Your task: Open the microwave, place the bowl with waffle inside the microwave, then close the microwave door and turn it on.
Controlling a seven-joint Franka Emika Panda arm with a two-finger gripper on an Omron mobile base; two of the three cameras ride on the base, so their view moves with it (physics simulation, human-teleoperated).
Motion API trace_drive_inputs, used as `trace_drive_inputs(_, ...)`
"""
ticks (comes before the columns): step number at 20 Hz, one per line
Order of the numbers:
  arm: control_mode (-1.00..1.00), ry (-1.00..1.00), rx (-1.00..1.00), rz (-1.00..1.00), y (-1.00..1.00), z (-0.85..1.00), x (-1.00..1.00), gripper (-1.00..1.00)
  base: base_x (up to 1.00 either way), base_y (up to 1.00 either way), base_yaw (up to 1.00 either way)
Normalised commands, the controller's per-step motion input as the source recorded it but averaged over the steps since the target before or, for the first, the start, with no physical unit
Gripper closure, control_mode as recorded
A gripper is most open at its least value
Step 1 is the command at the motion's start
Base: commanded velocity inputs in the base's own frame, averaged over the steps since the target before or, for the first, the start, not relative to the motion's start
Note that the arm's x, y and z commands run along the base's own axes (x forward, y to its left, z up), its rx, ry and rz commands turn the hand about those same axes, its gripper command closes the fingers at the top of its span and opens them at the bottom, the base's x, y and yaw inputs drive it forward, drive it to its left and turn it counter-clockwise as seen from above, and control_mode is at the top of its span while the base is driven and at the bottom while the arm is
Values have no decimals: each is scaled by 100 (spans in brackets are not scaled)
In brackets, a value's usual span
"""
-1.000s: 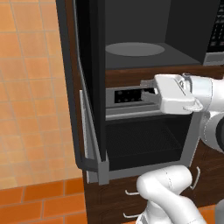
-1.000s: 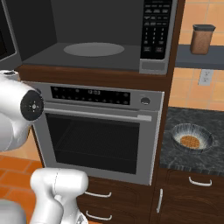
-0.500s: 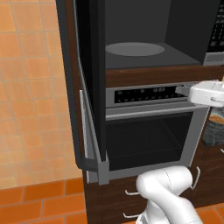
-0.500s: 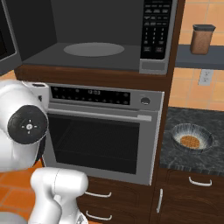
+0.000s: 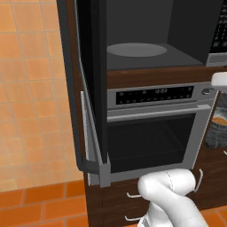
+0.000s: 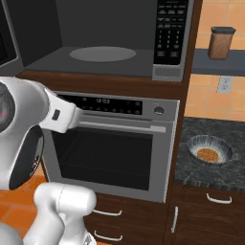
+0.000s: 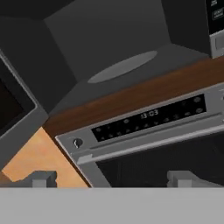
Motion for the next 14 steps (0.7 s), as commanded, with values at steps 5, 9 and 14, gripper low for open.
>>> trace_drive_inputs(5, -100, 23, -11, -28, -96, -13, 0, -100, 0, 0, 0)
trace_drive_inputs(9, -100, 15, 0, 0, -100, -56, 0, -100, 0, 0, 0)
trace_drive_inputs(14, -100, 11, 4, -3, -98, -91, 4, -100, 0, 0, 0)
